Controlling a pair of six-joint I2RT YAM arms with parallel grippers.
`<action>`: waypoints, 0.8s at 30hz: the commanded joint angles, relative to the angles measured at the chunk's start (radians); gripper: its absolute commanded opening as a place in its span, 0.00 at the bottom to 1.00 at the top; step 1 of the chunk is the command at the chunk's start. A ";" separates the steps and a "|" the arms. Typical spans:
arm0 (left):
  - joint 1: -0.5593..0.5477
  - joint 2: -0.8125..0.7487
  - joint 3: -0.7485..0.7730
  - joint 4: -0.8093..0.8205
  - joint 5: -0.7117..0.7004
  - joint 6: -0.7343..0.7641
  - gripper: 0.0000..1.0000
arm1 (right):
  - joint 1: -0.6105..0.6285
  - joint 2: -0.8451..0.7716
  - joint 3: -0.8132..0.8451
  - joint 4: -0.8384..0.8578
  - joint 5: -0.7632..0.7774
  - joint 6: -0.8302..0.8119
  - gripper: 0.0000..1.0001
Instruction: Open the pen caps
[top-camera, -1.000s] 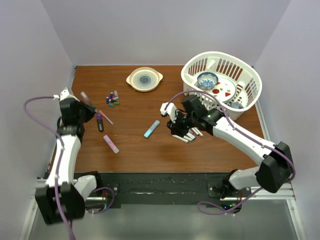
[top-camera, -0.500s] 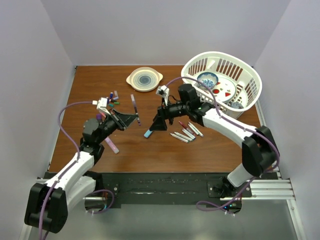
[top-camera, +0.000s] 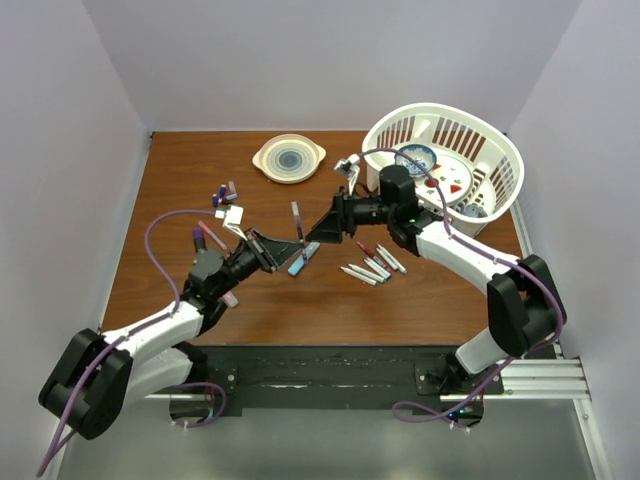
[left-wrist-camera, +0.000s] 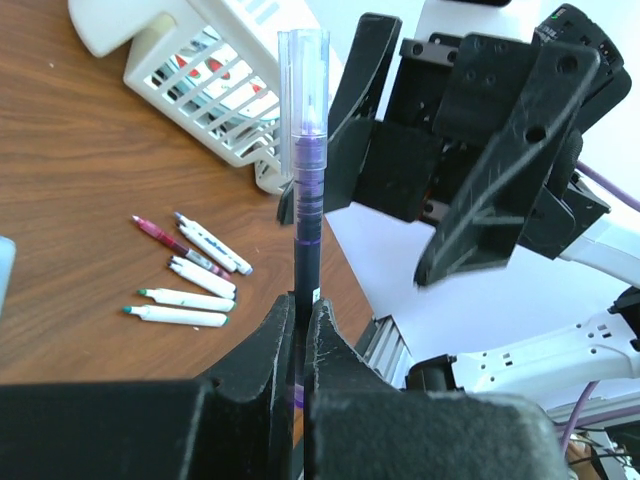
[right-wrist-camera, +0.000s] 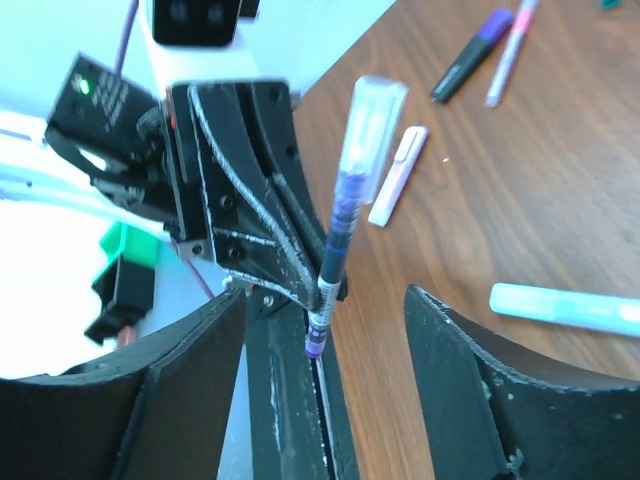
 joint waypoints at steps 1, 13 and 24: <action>-0.052 0.041 0.008 0.116 -0.059 0.001 0.00 | -0.013 -0.055 -0.046 0.131 0.010 0.122 0.63; -0.127 0.101 0.049 0.141 -0.096 0.007 0.00 | -0.011 -0.033 -0.089 0.163 0.039 0.169 0.44; -0.140 0.090 0.058 0.138 -0.102 0.020 0.00 | 0.003 -0.006 -0.088 0.127 0.072 0.153 0.44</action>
